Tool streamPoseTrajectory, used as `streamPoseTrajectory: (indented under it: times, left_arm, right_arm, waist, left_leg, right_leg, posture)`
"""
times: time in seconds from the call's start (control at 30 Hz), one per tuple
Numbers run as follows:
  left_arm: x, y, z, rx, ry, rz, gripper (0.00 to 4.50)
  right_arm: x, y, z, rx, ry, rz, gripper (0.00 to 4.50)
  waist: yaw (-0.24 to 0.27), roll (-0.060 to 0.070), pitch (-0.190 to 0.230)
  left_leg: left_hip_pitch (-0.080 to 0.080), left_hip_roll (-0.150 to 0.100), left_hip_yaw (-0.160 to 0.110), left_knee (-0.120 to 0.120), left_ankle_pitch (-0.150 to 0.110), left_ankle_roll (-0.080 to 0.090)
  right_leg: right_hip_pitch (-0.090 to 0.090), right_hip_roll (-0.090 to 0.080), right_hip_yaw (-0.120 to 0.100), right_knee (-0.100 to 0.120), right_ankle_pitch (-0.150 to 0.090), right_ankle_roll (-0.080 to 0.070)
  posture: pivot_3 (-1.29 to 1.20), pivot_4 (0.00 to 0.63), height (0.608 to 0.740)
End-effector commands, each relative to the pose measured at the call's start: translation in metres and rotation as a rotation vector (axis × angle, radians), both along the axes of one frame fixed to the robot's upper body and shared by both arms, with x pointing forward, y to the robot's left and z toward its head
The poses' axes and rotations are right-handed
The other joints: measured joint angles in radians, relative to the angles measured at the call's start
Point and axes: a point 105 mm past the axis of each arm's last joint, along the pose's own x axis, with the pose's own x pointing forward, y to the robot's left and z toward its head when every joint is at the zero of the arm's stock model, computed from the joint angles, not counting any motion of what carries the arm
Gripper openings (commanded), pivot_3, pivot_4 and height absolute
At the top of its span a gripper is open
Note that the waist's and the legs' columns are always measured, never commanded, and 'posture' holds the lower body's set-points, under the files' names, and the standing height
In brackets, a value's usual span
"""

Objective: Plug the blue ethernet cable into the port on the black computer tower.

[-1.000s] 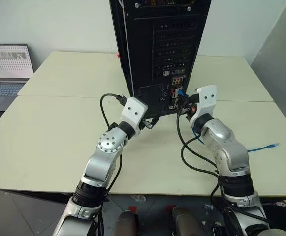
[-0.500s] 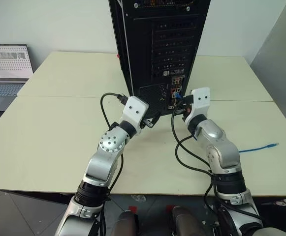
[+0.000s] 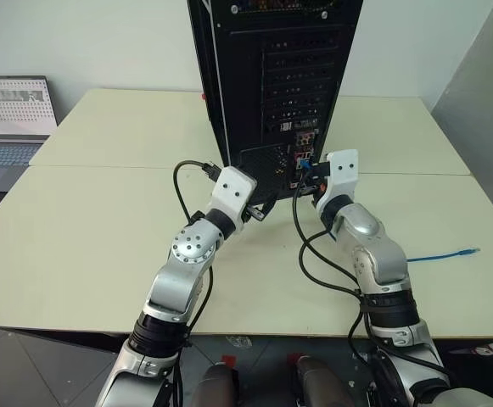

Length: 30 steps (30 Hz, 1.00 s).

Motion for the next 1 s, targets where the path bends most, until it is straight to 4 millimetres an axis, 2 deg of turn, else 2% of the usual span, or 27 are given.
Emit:
streamPoseTrajectory:
  times: [0.03, 0.37, 0.73, 1.0]
  left_arm:
    - [-0.006, -0.001, 0.016, -0.017, -0.064, -0.013, 4.14]
    - [-0.007, -0.003, 0.015, -0.013, -0.064, -0.020, 4.14]
    - [-0.007, -0.003, 0.014, -0.009, -0.063, -0.022, 4.14]
    - [-0.007, -0.005, 0.015, -0.014, -0.066, -0.022, 4.14]
  right_arm:
    - [0.001, 0.001, 0.026, 0.027, -0.089, 0.004, 0.00]
    - [-0.001, 0.007, 0.033, 0.038, -0.097, 0.027, 0.00]
    - [0.003, 0.009, 0.027, 0.039, -0.058, -0.034, 0.00]
    - [0.004, 0.031, 0.032, 0.031, -0.070, -0.020, 0.00]
  waist:
    - [-0.001, 0.000, 0.000]
    - [-0.002, 0.000, 0.000]
    - [-0.002, 0.000, 0.000]
    - [-0.008, 0.000, 0.000]
  left_leg:
    - [0.000, 0.000, 0.000, 0.000, 0.000, 0.000]
    - [0.000, 0.000, 0.000, 0.000, 0.000, 0.000]
    - [0.000, 0.000, 0.000, 0.000, 0.000, 0.000]
    - [0.000, 0.001, 0.001, 0.000, 0.000, 0.000]
  right_leg:
    - [0.000, 0.000, 0.000, 0.000, 0.000, 0.000]
    - [0.000, 0.000, 0.000, 0.000, 0.000, 0.000]
    - [0.000, 0.000, 0.000, 0.000, 0.000, 0.000]
    - [0.000, 0.000, 0.001, 0.000, 0.000, 0.000]
  posture:
    - [0.00, 0.150, 0.740]
    - [0.00, 0.150, 0.740]
    - [0.00, 0.150, 0.740]
    - [0.00, 0.150, 0.740]
